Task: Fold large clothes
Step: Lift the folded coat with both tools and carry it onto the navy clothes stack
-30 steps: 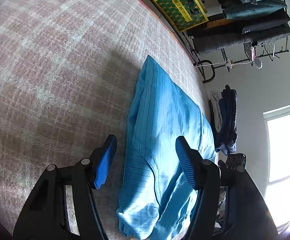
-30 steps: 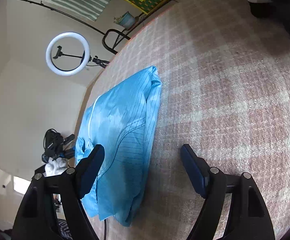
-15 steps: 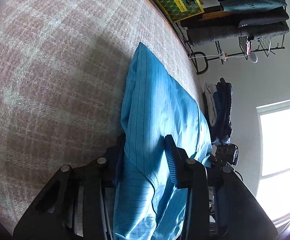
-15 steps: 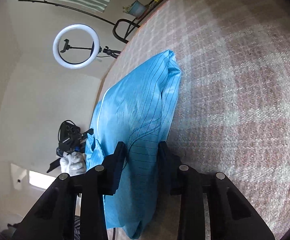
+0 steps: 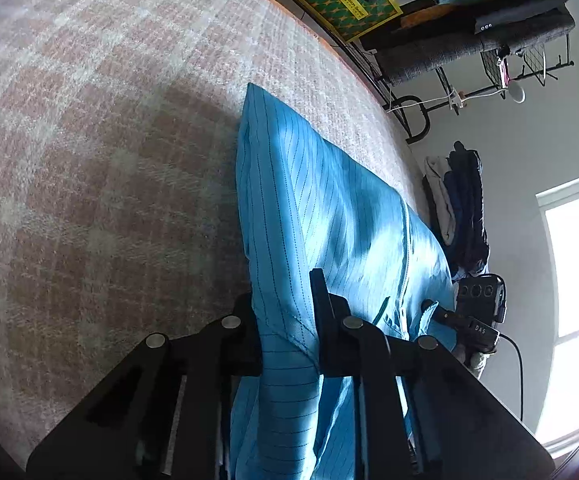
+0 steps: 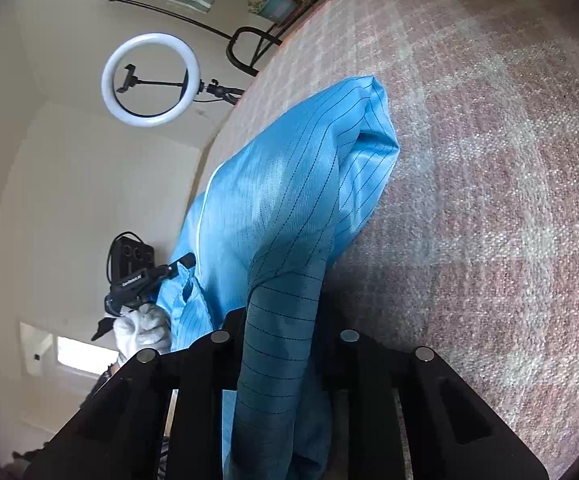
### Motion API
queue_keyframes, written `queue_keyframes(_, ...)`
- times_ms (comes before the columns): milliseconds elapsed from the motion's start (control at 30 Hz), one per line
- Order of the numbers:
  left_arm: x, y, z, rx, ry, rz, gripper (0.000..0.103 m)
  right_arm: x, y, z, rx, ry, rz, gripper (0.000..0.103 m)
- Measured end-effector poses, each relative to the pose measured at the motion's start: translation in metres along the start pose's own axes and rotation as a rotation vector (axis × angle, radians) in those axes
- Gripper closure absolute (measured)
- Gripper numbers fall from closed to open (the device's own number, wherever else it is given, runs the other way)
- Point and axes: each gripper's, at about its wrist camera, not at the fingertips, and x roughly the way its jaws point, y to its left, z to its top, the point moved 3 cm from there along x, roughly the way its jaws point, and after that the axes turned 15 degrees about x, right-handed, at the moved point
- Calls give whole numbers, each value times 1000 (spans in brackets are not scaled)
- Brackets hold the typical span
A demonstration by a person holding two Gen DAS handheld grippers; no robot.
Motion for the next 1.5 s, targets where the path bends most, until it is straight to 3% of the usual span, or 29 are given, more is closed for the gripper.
queue_keyframes(233,-6,-30,-1,78,-22,100,97,-6,25,-14,-138,-63,-164,97)
queue_keyframes(500,-23,-67,-6,171,-34,132,99,-27,55,-30,-268,-112,-238,98)
queue_keyframes(633,-32,-88,-8,210,-45,121,100,-42,65,-38,-328,-134,-276,98)
queue_keyframes(967,-35,-161,-6,306,-94,74,100,-102,83,-45,-359,-235,-268,99)
queue_keyframes(1500,25,-277,11,408,-94,-43,101,-231,79,-44,-361,-411,-330,99)
